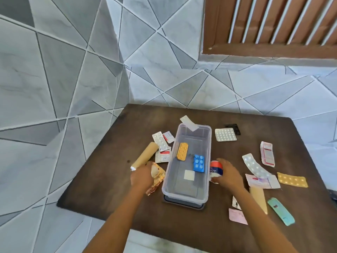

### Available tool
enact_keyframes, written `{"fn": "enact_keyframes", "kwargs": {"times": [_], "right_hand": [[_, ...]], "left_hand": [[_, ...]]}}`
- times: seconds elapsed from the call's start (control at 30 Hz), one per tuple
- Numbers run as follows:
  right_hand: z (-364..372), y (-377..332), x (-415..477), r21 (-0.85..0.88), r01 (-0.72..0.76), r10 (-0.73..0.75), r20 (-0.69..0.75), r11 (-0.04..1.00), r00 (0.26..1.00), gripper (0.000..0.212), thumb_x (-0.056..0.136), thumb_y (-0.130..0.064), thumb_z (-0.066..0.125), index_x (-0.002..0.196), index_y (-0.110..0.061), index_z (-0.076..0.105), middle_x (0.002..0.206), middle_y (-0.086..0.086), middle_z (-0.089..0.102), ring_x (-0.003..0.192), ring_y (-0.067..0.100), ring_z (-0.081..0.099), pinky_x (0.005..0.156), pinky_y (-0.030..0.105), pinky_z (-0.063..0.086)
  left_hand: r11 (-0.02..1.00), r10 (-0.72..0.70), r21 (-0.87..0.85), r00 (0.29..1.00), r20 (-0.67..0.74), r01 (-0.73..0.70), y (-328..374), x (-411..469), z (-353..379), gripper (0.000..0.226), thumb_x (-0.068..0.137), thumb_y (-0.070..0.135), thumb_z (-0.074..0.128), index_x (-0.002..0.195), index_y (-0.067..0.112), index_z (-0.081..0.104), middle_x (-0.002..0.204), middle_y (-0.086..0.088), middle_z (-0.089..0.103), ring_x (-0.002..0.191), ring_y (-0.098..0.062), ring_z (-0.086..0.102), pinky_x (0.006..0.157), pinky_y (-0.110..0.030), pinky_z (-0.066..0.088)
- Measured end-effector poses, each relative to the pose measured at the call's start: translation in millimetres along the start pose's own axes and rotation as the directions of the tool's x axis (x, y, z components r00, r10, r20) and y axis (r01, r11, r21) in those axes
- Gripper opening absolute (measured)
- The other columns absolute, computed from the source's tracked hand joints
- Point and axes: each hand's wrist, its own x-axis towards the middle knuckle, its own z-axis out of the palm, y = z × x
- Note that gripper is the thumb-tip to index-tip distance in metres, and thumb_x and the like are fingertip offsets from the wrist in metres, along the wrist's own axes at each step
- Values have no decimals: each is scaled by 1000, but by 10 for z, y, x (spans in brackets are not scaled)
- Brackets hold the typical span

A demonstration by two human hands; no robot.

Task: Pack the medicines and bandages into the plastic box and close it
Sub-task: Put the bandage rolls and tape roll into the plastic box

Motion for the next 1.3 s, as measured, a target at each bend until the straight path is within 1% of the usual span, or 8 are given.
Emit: {"fn": "enact_keyframes", "kwargs": {"times": [0.13, 0.23, 0.3, 0.43, 0.53, 0.83, 1.0, 1.3], "right_hand": [[-106, -78, -132, 85, -32, 49, -200, 996, 979, 74, 68, -20, 79, 131, -13, 41, 134, 13, 49, 117, 31, 53, 97, 43, 45], [-257, -244, -206, 132, 68, -24, -305, 989, 952, 71, 69, -21, 79, 129, -15, 43, 132, 11, 49, 115, 28, 53, 93, 36, 45], [-332, -419, -234, 85, 168, -143, -246, 982, 959, 71, 68, -24, 79, 128, -16, 43, 130, 8, 50, 112, 25, 55, 87, 29, 43], [-238, -684, -201, -271, 317, -324, 23, 909, 946, 76, 66, -35, 77, 131, -19, 41, 131, 4, 53, 118, 23, 51, 98, 34, 41], [-89, -726, -153, -417, 347, -305, 166, 840, 938, 76, 68, -33, 74, 134, -19, 38, 135, 5, 50, 123, 23, 45, 100, 35, 38], [-114, -733, -41, -549, 327, -228, 242, 769, 943, 70, 66, -40, 76, 124, -15, 45, 121, 7, 61, 110, 27, 55, 94, 37, 45], [-69, -666, -100, -603, 332, -272, 191, 725, 943, 74, 71, -44, 71, 132, -16, 40, 134, 7, 52, 129, 26, 40, 114, 39, 22], [19, -541, -133, -659, 375, -264, 266, 653, 927, 75, 75, -43, 68, 136, -16, 35, 138, 10, 46, 130, 31, 34, 114, 43, 19]], "left_hand": [[998, 59, -29, 995, -75, -61, 60, 43, -194, 46, 83, 23, 59, 128, 23, 49, 125, -3, 62, 113, -25, 59, 86, -38, 51], [971, 198, -111, 972, -125, -212, 232, -11, -488, 55, 78, 22, 65, 130, 22, 48, 128, -3, 60, 113, -24, 57, 85, -35, 49], [919, 355, -152, 932, -79, -363, 353, -48, -617, 54, 75, 21, 68, 126, 23, 52, 126, -1, 61, 111, -22, 57, 85, -35, 49], [815, 570, -66, 777, 268, -576, 603, -157, -582, 54, 74, 18, 72, 124, 23, 54, 125, -1, 61, 111, -21, 56, 91, -36, 48], [752, 569, 97, 716, 404, -652, 705, -190, -428, 54, 76, 14, 70, 127, 18, 52, 126, -6, 60, 113, -26, 55, 91, -38, 47], [781, 563, 101, 764, 316, -617, 711, -166, -386, 53, 75, 18, 72, 125, 17, 52, 125, -9, 59, 112, -27, 54, 87, -37, 46], [768, 530, 199, 778, 338, -609, 816, -151, -358, 53, 74, 19, 74, 123, 14, 54, 122, -10, 60, 112, -27, 55, 88, -37, 47], [660, 547, 310, 721, 426, -684, 886, -142, -330, 52, 73, 20, 75, 122, 16, 57, 120, -8, 63, 110, -28, 58, 89, -38, 49]]}}
